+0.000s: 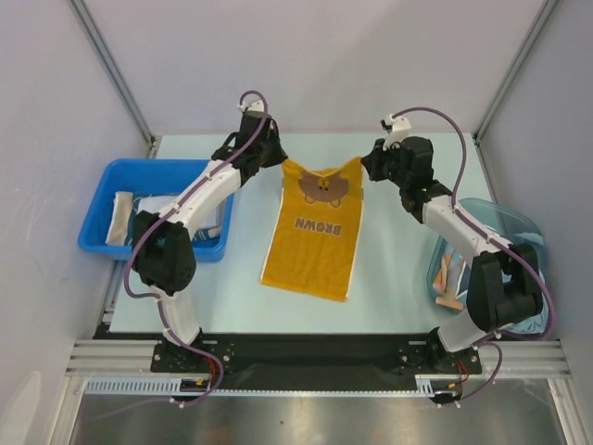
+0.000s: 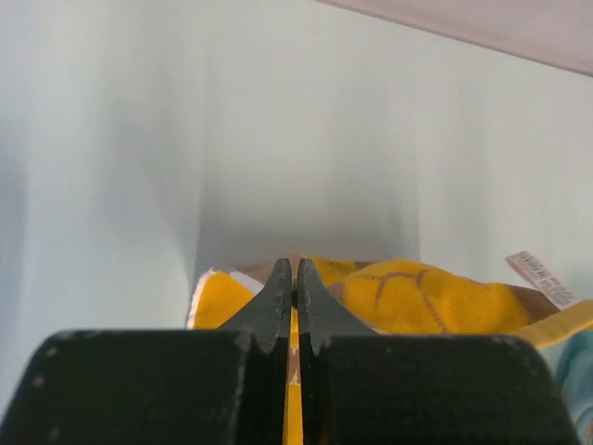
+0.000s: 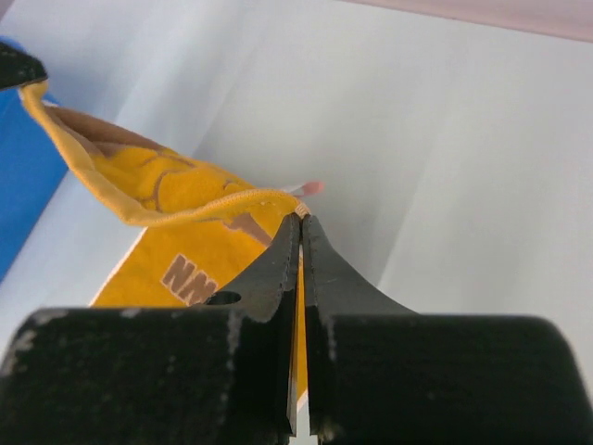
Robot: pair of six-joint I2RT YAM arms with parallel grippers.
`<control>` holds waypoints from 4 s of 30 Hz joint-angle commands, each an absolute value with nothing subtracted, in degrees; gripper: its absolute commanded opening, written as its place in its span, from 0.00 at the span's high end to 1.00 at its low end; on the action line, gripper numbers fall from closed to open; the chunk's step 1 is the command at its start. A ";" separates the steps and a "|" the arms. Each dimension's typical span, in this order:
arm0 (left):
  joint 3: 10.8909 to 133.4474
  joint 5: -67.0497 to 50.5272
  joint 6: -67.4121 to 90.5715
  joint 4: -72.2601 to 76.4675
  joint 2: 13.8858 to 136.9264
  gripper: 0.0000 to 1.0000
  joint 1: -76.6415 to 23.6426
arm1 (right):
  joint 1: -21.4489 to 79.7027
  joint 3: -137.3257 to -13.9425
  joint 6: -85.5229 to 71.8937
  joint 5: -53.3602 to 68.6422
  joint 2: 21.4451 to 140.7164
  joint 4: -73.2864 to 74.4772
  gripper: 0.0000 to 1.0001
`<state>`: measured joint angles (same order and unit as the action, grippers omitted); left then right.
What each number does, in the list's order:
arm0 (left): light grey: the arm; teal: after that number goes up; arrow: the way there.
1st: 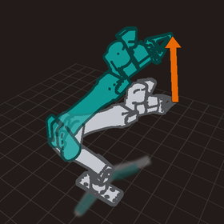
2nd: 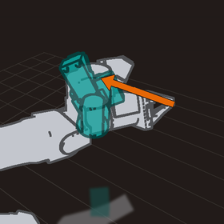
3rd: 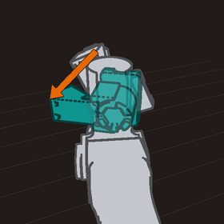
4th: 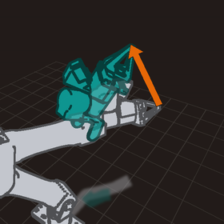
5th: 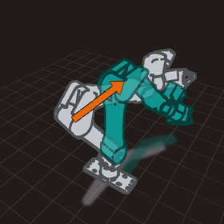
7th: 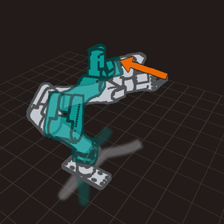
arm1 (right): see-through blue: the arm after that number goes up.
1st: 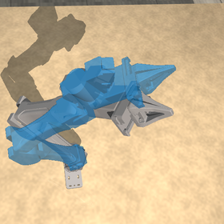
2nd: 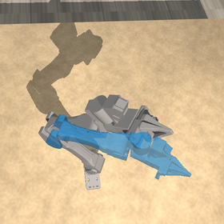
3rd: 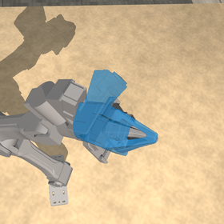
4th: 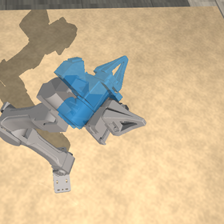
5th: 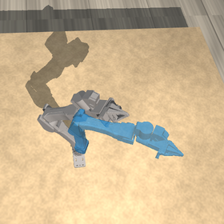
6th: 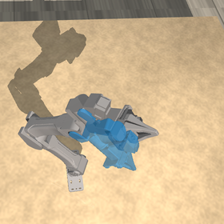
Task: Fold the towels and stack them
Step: Fold the towel
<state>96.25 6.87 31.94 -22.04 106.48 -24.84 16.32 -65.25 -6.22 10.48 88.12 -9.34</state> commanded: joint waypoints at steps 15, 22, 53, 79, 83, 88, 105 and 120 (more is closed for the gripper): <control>65.76 -2.02 30.33 -8.17 94.49 1.00 -26.63 | 25.75 -50.99 -5.27 5.36 81.92 5.18 1.00; 53.71 -1.32 31.29 -7.12 85.00 1.00 -27.77 | 32.50 -44.48 -9.66 1.68 74.36 10.71 1.00; 42.37 8.97 36.03 -17.76 79.28 0.53 -35.60 | 43.07 -31.03 -17.67 2.72 67.06 8.97 1.00; 43.85 10.28 37.18 -20.03 83.41 0.89 -36.82 | 43.15 -30.94 -17.05 2.29 67.50 8.35 1.00; 46.31 12.30 35.95 -23.02 83.23 0.95 -37.44 | 43.15 -31.11 -16.96 2.20 66.97 8.79 1.00; 48.25 13.01 35.33 -25.04 83.15 1.00 -37.44 | 43.15 -32.51 -16.44 1.76 65.92 10.19 1.00; 44.56 11.87 33.40 -25.84 80.24 1.00 -37.71 | 47.37 -24.70 -29.35 6.06 61.78 5.11 1.00; 49.40 9.84 32.78 -30.85 75.59 1.00 -37.88 | 49.30 -31.55 -29.88 3.69 56.43 14.41 1.00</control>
<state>46.54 10.07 33.95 -29.36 80.03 -37.60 48.07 -28.53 -28.73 3.86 58.72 11.97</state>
